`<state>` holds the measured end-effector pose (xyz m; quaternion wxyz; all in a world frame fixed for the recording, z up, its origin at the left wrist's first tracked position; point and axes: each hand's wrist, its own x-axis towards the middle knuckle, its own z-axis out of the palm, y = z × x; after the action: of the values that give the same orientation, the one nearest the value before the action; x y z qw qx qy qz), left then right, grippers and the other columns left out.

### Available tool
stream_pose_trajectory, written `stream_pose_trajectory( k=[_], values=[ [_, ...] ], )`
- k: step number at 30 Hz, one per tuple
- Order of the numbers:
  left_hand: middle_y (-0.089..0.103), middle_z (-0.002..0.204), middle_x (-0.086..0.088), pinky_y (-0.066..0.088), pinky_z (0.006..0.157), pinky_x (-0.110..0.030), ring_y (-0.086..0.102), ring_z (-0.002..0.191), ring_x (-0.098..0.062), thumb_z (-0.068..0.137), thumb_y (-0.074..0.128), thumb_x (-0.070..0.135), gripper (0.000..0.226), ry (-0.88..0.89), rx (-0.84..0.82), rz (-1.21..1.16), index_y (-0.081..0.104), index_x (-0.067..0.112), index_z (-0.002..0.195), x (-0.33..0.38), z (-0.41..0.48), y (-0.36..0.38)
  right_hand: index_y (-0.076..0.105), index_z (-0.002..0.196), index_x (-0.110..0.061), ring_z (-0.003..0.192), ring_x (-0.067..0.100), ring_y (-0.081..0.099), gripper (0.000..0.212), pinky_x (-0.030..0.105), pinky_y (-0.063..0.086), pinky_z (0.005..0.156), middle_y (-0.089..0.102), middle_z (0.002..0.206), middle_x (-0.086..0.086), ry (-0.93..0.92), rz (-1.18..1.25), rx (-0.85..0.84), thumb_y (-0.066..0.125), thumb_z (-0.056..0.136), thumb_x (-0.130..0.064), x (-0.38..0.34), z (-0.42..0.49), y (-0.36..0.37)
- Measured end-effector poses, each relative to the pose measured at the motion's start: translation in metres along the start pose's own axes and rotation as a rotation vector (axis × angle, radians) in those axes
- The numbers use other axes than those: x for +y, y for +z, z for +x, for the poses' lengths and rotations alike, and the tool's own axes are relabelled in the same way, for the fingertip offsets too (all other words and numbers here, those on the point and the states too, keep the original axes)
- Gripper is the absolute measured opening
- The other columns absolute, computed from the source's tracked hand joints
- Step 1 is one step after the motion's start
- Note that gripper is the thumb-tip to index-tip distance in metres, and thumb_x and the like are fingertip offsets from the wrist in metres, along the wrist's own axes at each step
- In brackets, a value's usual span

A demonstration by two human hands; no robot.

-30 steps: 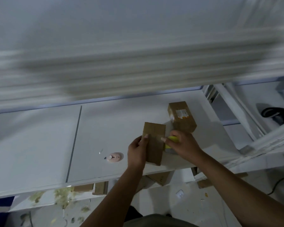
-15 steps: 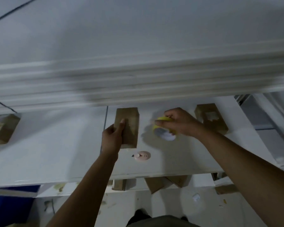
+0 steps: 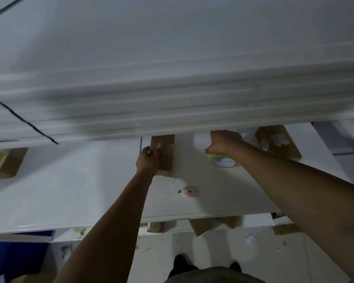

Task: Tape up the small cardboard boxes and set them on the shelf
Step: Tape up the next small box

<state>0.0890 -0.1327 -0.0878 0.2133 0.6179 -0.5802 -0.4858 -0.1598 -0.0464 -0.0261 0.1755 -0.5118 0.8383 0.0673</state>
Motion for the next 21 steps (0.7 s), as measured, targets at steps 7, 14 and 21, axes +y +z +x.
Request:
stream_pose_trajectory(
  k=[7,14,21],
  values=[
    [0.062,0.144,-0.015,0.047,0.113,-0.059,0.055,0.135,-0.042,0.099,0.049,0.074,0.077,-0.081,-0.004,0.089,0.047,0.019,0.152,-0.022,-0.006,0.004,0.065,0.115,-0.017,0.105,0.029,0.068,0.029,0.031,0.041,0.082,0.069,0.115,0.007,-0.027,-0.181,0.027,0.064,0.089,-0.029,-0.051,0.0,0.022],
    [0.066,0.138,-0.015,0.05,0.11,-0.059,0.061,0.129,-0.041,0.093,0.053,0.079,0.081,-0.099,-0.018,0.069,0.048,0.019,0.149,-0.017,-0.006,0.004,0.064,0.117,-0.009,0.117,0.038,0.054,0.035,0.045,0.041,0.094,0.059,0.122,0.017,-0.372,-0.276,0.369,0.065,0.084,-0.019,-0.057,-0.028,0.022],
    [0.066,0.137,-0.014,0.056,0.105,-0.058,0.065,0.124,-0.039,0.095,0.056,0.074,0.077,-0.056,-0.039,-0.006,0.048,0.019,0.148,-0.025,-0.006,0.004,0.062,0.101,-0.013,0.094,0.037,0.059,0.027,0.043,0.045,0.074,0.057,0.104,0.012,-0.472,0.02,0.3,0.052,0.099,-0.039,-0.045,-0.094,0.096]
  ],
)
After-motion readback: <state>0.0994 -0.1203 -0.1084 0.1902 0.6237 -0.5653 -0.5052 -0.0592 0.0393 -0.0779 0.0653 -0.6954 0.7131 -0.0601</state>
